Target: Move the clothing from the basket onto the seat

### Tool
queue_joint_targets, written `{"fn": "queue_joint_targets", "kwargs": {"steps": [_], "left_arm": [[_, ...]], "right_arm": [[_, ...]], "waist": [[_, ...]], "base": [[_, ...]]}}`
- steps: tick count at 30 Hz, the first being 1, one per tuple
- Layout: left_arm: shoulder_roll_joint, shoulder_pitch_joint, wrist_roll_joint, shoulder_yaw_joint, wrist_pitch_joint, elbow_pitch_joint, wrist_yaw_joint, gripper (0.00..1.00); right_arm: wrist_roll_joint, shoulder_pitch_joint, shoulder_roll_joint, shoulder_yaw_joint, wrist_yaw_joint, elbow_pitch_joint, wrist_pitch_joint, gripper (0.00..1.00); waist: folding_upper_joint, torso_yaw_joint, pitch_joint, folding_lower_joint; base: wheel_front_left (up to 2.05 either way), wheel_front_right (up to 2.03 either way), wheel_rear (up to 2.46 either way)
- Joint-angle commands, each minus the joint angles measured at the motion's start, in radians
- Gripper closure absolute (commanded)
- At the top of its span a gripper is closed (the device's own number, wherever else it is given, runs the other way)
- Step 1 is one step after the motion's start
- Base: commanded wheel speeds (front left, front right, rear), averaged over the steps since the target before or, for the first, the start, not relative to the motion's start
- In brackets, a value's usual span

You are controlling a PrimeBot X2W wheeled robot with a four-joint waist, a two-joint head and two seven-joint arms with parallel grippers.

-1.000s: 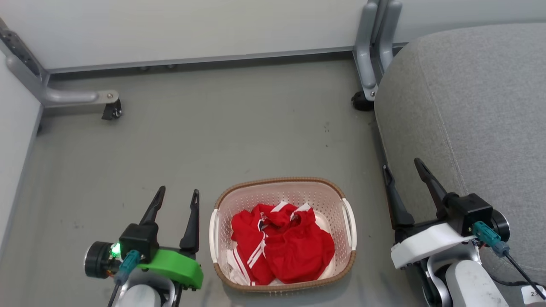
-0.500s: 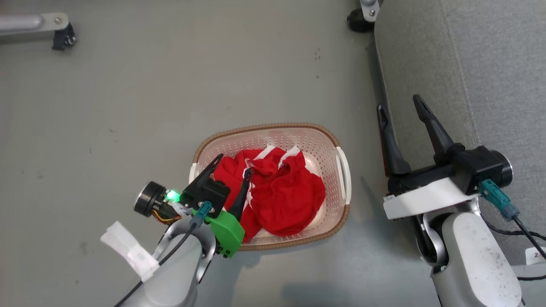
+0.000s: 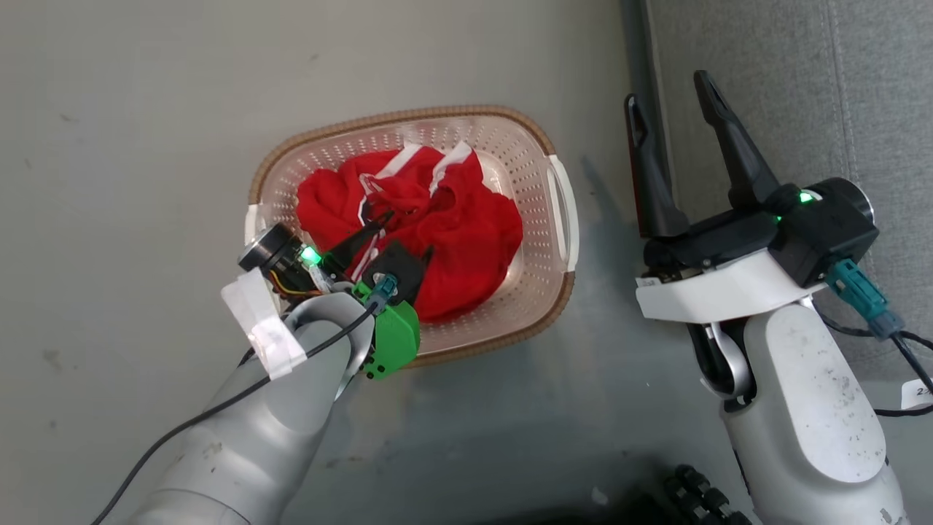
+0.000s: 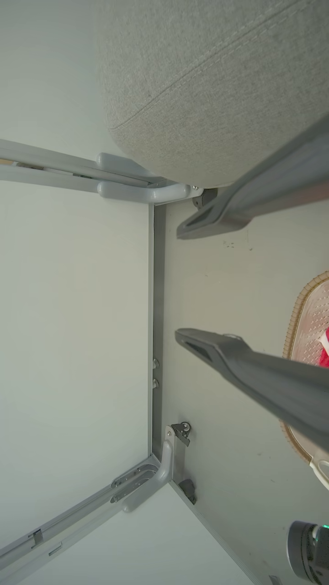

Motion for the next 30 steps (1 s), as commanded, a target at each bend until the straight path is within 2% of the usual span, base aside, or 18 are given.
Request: {"fn": "queue_joint_targets", "kwargs": {"steps": [1,8,12,23,24,25,30], "left_arm": [[0.008,-0.033,-0.010,-0.012,0.004,0.017,-0.004,0.00],[0.008,-0.106,-0.024,-0.072,0.045,0.105,-0.011,0.00],[0.008,-0.142,-0.028,-0.086,0.065,0.154,-0.001,0.00],[0.033,-0.239,-0.024,-0.103,0.170,0.262,0.018,0.00],[0.034,-0.243,-0.024,-0.105,0.176,0.264,0.018,0.55],[0.037,-0.246,-0.023,-0.108,0.179,0.267,0.017,1.00],[0.043,-0.256,-0.030,-0.119,0.169,0.276,0.013,1.00]], "right_arm": [[0.007,-0.024,-0.002,0.005,0.000,-0.006,-0.010,0.00],[0.023,-0.063,-0.002,0.029,0.000,-0.019,-0.017,0.00],[0.037,-0.078,-0.002,0.040,0.000,-0.029,-0.017,0.00],[0.081,-0.090,-0.002,0.062,0.000,-0.061,-0.018,0.00],[0.081,-0.091,-0.002,0.062,0.000,-0.062,-0.018,0.00],[0.083,-0.092,-0.002,0.063,0.000,-0.064,-0.018,0.00],[0.089,-0.094,-0.002,0.059,0.000,-0.062,-0.018,0.00]], "waist": [[0.0000,-0.075,0.143,-0.0001],[0.0000,-0.108,0.243,-0.0001],[0.0000,-0.123,0.285,-0.0001],[0.0000,-0.166,0.356,-0.0001],[0.0000,-0.169,0.358,-0.0001],[0.0000,-0.172,0.359,-0.0001],[0.0000,-0.173,0.354,-0.0001]], "base": [[0.00,0.00,0.00],[0.00,0.00,0.00],[0.00,0.00,0.00],[0.00,0.00,0.00],[0.00,0.00,0.00],[0.00,0.00,0.00],[0.00,0.00,0.00]]}}
